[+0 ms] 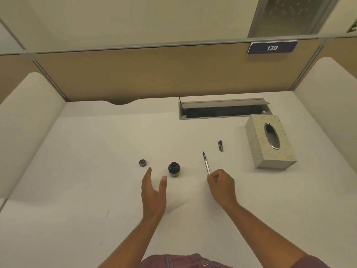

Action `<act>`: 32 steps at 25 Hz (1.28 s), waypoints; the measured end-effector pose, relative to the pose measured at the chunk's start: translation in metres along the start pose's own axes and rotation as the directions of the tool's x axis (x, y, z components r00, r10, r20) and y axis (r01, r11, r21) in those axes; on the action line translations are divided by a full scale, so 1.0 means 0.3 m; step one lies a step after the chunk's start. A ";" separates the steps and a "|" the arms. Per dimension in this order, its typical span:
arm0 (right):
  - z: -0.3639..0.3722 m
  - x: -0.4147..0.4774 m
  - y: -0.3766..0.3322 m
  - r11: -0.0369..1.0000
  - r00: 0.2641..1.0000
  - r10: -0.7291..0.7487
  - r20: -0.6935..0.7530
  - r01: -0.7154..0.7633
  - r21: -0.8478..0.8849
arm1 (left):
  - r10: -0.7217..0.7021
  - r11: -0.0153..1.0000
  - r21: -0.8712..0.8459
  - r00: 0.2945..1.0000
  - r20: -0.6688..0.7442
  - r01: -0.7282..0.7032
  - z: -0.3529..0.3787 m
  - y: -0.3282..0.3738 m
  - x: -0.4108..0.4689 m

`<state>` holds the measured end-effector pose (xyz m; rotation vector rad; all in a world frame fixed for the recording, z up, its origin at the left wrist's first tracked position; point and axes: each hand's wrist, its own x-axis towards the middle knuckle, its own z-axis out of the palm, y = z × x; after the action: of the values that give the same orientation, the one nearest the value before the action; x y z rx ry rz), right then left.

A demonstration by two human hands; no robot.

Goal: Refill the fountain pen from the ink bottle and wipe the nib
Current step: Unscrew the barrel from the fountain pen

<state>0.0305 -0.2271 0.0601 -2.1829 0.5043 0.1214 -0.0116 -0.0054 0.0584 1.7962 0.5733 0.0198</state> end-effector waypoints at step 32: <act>-0.002 -0.276 -0.225 0.933 0.805 -0.022 0.592 -0.196 0.301 | -0.084 0.698 -0.588 0.862 0.499 0.409 -0.013 0.189 -0.014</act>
<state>-0.0184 -0.1652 0.1321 -1.6486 0.2409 0.6905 0.0045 -0.0141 0.1125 0.9308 0.4028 -0.3276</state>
